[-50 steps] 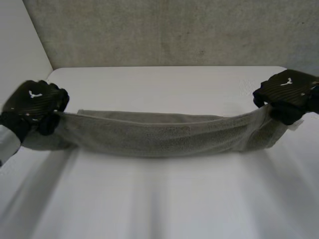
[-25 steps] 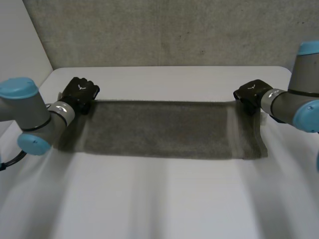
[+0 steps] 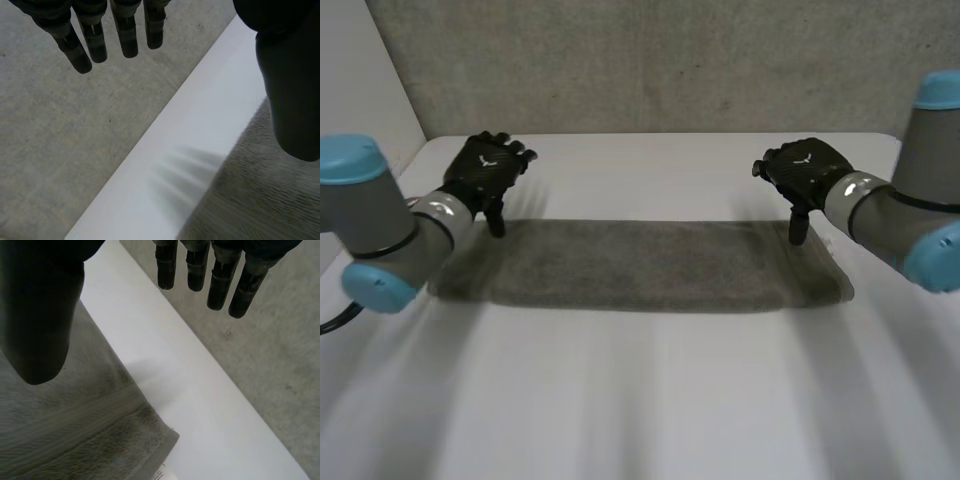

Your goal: Fold the towel.

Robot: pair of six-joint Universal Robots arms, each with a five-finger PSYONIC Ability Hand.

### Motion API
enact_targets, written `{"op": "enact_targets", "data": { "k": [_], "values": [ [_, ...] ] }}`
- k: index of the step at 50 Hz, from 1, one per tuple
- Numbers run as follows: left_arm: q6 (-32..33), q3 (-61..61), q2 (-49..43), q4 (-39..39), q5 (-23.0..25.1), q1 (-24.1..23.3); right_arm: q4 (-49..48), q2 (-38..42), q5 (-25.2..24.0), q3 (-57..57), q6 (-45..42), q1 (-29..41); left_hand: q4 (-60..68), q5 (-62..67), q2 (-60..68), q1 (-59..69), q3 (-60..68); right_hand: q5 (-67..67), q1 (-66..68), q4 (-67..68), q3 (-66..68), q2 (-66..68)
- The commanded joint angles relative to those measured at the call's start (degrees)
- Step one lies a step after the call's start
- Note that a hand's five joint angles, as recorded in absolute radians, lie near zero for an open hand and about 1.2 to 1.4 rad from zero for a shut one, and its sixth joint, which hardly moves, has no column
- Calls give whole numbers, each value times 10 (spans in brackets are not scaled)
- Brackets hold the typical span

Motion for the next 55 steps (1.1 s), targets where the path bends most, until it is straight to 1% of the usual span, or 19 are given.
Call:
{"op": "enact_targets", "data": {
  "k": [1, 13, 21, 22, 23, 24, 25, 34, 36, 40, 42, 44, 45, 48, 49, 50, 51, 53, 55],
  "values": [
    [-1, -191, 131, 32, 3, 17, -121, -134, 3, 273, -9, -21, -49, -125, -45, -48, -37, -34, -28, -43, -34, -39],
    [-18, -374, 229, 146, 4, 17, -182, -93, 3, 348, -41, -63, -47, -123, -44, -46, -35, -34, -28, -43, -34, -39],
    [-87, -399, 232, 162, 0, 15, -186, -28, 5, 319, -55, -77, -44, -120, -40, -43, -32, 172, 178, 164, 172, 167],
    [-99, -399, 232, 162, 0, 15, -182, -19, 10, 309, -56, -80, -44, -120, -40, -43, -32, 314, 320, 305, 313, 308],
    [-100, -399, 232, 162, 0, 15, -184, -18, 16, 306, -55, -87, -44, -120, -40, -43, -32, 548, 554, 540, 548, 543],
    [-108, -400, 232, 161, 0, 15, -184, -17, 16, 305, -55, -87, -44, -120, -40, -43, -32, 550, 557, 542, 550, 545],
    [-114, -400, 233, 161, 0, 16, -190, -20, 25, 305, -55, -100, -44, -120, -40, -43, -32, 665, 671, 656, 664, 659],
    [-116, -399, 235, 160, 0, 20, -184, -62, 46, 283, -79, -197, -46, -121, -42, -45, -34, 666, 672, 657, 666, 661],
    [-117, -398, 242, 158, 0, 21, -184, -79, 51, 256, -120, -245, -46, -121, -42, -45, -34, 666, 672, 657, 666, 661],
    [-118, -399, 247, 158, 0, 21, -181, -90, 60, 225, -156, -264, -47, -123, -44, -46, -35, 666, 672, 657, 666, 661],
    [-118, -399, 248, 158, 0, 21, -177, -97, 69, 210, -157, -242, -47, -123, -44, -46, -35, 666, 672, 657, 666, 661],
    [-118, -399, 248, 158, 0, 20, -170, -107, 82, 177, -140, -140, -47, -123, -44, -46, -35, 666, 672, 657, 666, 661],
    [-118, -399, 248, 158, 0, 20, -170, -107, 82, 177, -140, -139, -47, -123, -44, -46, -35, 666, 672, 657, 666, 661],
    [-118, -399, 248, 160, 0, 18, -171, -92, 87, 134, -118, 16, -47, -123, -44, -46, -35, 666, 672, 657, 666, 661],
    [-118, -400, 248, 160, 0, 17, -171, -92, 87, 134, -118, 16, -47, -123, -44, -46, -35, 666, 672, 657, 666, 661],
    [-118, -400, 247, 160, 0, 17, -173, -75, 86, 125, -117, 64, -47, -123, -44, -46, -35, 666, 672, 657, 666, 661],
    [-118, -400, 247, 160, 0, 17, -173, -75, 86, 124, -117, 65, -47, -123, -44, -46, -35, 666, 672, 657, 666, 661],
    [-118, -401, 246, 160, 0, 16, -175, -27, 89, 105, -122, 181, -47, -123, -44, -46, -35, 666, 672, 657, 666, 661],
    [-118, -403, 246, 160, 0, 17, -174, -5, 92, 97, -122, 229, -47, -123, -44, -46, -35, 666, 672, 657, 666, 661]
  ]
}}
